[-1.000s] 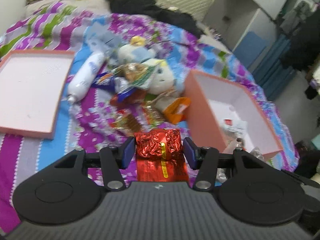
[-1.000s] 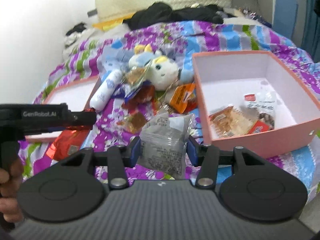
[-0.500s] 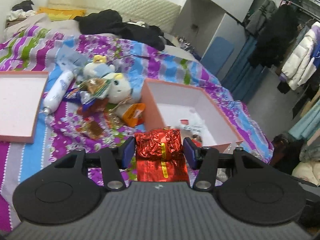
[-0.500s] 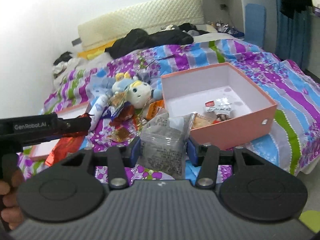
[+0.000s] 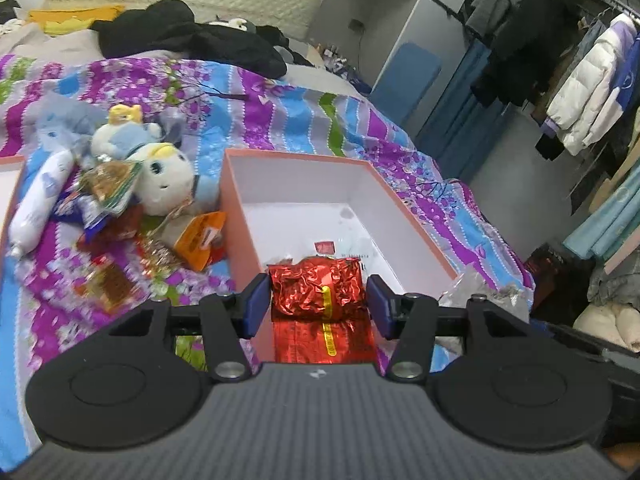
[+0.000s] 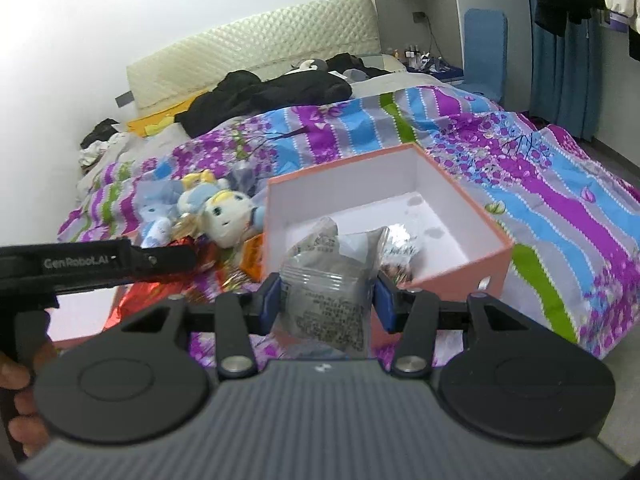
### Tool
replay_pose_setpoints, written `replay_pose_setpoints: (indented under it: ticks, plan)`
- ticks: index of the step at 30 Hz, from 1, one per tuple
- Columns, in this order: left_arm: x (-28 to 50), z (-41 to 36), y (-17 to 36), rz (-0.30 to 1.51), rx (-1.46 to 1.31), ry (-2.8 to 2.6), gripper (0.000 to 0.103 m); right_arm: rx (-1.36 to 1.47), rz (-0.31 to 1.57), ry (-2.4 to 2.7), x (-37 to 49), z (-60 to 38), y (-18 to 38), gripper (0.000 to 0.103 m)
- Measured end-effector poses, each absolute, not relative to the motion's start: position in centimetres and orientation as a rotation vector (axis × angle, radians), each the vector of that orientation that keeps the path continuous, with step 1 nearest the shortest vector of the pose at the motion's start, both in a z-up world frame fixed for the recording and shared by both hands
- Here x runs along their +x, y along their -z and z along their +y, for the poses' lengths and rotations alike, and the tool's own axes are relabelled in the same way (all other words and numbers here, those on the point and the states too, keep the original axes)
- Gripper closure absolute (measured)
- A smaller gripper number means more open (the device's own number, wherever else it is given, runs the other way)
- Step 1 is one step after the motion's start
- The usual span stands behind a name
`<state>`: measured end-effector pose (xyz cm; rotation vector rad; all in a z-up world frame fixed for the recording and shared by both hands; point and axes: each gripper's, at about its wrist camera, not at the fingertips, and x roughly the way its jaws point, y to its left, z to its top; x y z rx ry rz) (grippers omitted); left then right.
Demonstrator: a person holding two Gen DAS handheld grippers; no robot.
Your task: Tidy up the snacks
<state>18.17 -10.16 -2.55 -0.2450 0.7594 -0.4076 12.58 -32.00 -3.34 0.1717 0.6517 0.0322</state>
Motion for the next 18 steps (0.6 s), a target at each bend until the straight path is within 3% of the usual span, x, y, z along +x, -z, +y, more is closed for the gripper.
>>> replay_pose_setpoints:
  ticks: [10,18]
  plan:
    - [31.5,-16.4,7.5,0.866,-0.213,0.459,0.045,0.158,0.726,0.013,23.6,-37.3,6.9,0.052]
    - [37.0,-19.2,11.2,0.937,-0.211,0.483,0.044,0.194,0.799,0.041,28.5,-39.7,10.5,0.05]
